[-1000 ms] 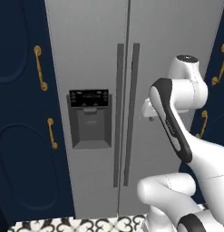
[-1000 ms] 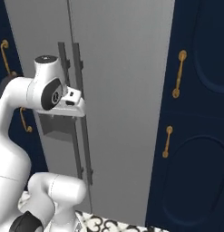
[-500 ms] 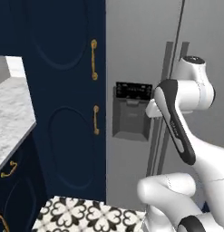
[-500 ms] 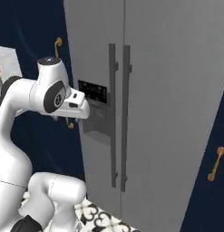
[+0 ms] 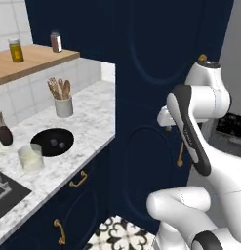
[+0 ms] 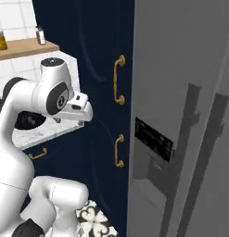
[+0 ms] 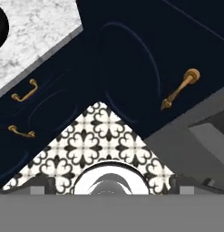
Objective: Grab a lemon wedge from the fridge and one ice cube from the ice bowl, and put them in the glass of lemonade.
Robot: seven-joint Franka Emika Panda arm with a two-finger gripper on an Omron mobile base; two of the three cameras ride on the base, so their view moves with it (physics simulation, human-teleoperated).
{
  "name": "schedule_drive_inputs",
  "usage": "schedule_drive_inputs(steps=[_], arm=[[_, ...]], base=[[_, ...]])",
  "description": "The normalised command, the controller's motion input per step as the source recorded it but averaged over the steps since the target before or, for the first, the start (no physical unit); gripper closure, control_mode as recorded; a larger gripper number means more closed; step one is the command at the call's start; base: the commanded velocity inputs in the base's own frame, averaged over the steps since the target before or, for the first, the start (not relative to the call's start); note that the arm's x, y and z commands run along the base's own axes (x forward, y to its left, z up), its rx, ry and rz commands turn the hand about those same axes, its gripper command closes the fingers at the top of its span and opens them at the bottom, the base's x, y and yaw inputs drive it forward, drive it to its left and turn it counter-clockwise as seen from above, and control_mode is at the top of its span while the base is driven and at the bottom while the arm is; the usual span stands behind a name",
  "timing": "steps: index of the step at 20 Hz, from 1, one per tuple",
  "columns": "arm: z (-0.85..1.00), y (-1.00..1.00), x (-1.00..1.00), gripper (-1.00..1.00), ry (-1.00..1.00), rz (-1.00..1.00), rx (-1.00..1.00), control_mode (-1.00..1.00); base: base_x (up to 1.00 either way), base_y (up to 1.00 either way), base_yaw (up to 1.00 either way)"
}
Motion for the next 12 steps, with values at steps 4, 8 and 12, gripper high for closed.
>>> schedule_drive_inputs(steps=[4, 8, 12], arm=[[0.00, 0.00, 0.00, -1.00, 0.00, 0.00, 0.00, 1.00], [0.00, 0.00, 0.00, -1.00, 0.00, 0.00, 0.00, 1.00], [0.00, 0.00, 0.00, -1.00, 0.00, 0.00, 0.00, 1.00]], base=[[0.47, 0.39, 0.66], [0.37, 0.37, 0.58], [0.54, 0.13, 0.21]])
